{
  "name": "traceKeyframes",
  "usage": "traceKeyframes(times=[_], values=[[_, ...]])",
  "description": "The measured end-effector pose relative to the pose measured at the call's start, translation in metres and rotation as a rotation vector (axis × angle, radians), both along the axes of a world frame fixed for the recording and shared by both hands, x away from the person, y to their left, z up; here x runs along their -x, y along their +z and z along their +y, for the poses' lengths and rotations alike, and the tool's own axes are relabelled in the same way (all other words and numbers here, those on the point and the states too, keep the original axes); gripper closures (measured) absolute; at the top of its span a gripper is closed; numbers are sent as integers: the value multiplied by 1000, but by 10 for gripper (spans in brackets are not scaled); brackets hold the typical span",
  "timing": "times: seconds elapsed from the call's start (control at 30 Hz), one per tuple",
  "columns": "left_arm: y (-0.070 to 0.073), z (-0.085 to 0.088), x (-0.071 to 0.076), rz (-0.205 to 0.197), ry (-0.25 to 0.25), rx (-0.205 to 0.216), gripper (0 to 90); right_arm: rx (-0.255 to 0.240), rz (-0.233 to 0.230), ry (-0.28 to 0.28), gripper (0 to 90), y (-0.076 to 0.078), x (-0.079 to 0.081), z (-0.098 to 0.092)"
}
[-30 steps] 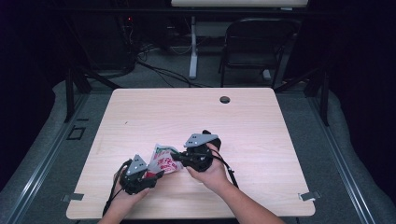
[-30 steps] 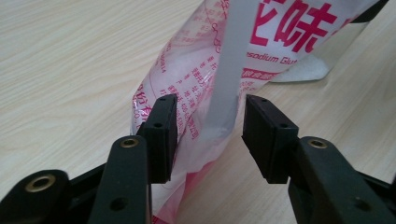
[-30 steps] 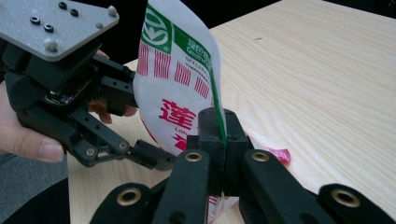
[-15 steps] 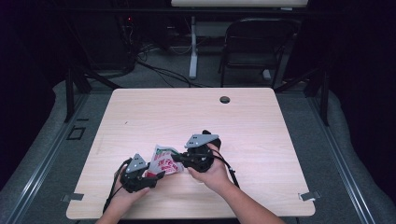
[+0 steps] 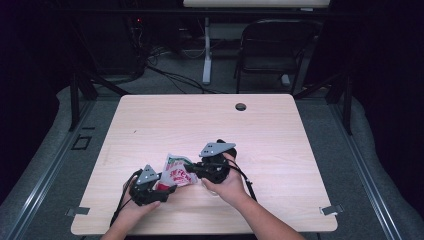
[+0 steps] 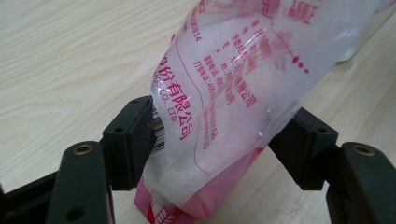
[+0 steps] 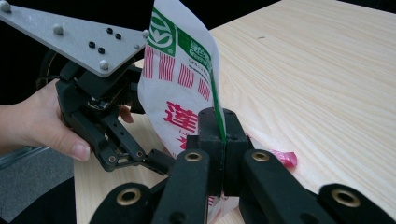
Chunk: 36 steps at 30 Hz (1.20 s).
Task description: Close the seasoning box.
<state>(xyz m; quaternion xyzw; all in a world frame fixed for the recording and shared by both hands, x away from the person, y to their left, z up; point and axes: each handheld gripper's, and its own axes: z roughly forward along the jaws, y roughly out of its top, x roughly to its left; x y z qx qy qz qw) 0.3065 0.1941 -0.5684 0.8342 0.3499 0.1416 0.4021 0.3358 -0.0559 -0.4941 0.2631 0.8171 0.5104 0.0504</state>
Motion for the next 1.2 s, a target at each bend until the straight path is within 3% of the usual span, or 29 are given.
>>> traceKeyframes(times=[0.3,0.47,0.67,0.8,0.9,1.2], values=[[-1,2,-2,13,-8,6,312,-4,3,-1,900,0,-1,0],[-3,-1,-2,-3,-7,-32,297,-4,8,-5,900,0,-3,-1],[-5,-1,-4,-5,-2,-41,278,-7,12,-9,900,-1,-5,-2],[-10,-2,-6,34,-3,-74,271,-4,13,-12,900,0,-5,-3],[-13,-3,-7,39,5,-101,293,1,10,-10,900,0,-5,-3],[-16,-4,-8,45,20,-105,322,-10,13,-13,900,-1,-4,-2]])
